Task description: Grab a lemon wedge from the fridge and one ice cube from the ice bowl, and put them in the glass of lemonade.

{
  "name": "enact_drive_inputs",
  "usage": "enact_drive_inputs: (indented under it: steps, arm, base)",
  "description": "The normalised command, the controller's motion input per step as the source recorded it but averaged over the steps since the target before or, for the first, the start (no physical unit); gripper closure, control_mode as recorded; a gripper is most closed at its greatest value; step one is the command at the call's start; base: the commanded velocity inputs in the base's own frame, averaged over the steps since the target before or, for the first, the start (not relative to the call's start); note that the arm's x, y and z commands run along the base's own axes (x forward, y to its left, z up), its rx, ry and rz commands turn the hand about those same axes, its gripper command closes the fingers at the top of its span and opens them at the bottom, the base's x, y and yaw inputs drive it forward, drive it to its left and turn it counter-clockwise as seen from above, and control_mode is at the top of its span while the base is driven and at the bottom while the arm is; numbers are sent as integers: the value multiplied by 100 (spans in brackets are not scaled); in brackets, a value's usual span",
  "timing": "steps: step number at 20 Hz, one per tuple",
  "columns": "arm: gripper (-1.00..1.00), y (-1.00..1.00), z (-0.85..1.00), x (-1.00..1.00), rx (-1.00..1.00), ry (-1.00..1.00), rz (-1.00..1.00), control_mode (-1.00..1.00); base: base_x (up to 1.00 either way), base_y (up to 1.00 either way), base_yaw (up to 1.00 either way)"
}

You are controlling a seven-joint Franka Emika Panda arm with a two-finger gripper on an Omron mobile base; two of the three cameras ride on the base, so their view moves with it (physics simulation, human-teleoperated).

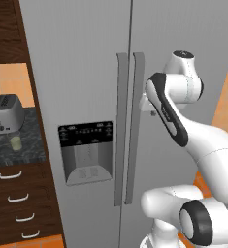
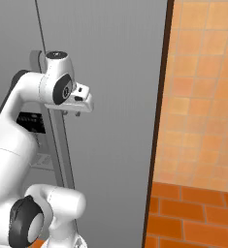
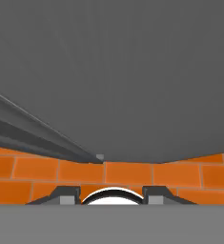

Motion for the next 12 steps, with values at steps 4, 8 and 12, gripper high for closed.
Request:
enact_drive_inputs:
  steps: [4, 8, 12]
  arm:
    - [-100, 0, 0, -53, 0, 0, 0, -100]
    - [-100, 0, -17, -70, 0, 2, 0, -100]
    - [-100, 0, -19, -38, 0, 5, 0, -100]
  base:
    - [0, 0, 0]
    - [0, 0, 0]
    - [0, 0, 0]
